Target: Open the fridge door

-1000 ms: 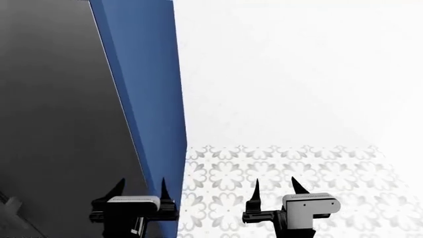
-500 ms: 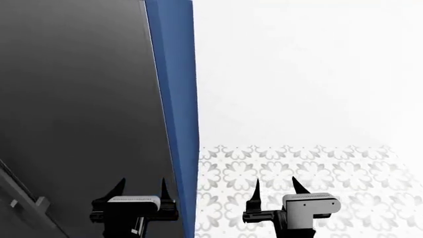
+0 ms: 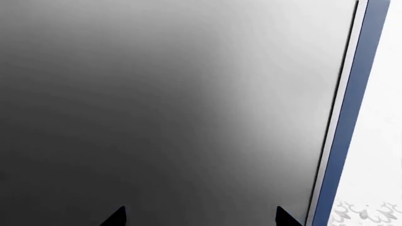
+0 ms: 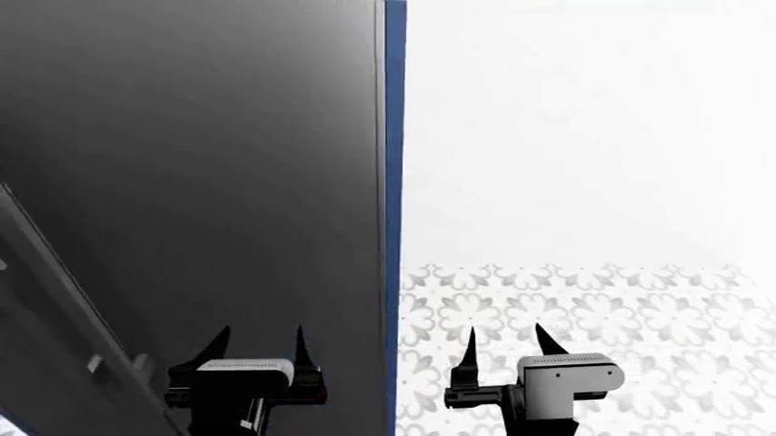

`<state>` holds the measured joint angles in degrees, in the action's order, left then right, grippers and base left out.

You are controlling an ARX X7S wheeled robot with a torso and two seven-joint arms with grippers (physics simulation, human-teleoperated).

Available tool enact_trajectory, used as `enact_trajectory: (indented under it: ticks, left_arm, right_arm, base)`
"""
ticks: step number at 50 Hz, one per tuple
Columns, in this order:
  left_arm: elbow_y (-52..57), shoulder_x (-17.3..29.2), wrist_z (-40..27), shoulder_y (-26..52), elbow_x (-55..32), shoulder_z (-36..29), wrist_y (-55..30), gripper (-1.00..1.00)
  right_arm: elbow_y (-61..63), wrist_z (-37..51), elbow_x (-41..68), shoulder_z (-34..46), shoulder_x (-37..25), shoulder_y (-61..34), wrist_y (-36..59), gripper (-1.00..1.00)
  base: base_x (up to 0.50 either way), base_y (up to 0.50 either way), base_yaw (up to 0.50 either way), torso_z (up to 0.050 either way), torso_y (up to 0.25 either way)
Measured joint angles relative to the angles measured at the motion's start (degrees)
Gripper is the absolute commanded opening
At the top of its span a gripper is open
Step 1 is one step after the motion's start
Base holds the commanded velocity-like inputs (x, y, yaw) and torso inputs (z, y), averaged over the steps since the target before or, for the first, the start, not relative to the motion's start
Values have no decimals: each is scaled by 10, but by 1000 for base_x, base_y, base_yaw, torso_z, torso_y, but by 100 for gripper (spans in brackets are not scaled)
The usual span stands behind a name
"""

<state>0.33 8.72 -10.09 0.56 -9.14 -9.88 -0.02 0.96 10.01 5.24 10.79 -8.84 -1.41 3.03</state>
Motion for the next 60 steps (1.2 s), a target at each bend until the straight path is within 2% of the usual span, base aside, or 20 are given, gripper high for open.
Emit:
enact_trajectory:
  ticks: [60]
  left_arm:
    - [1,17,-20,1,-16,-21,3,100]
  right_arm:
    - [3,20,17,20,-17,-3,-1,100]
  base:
    - [0,407,0,0,0]
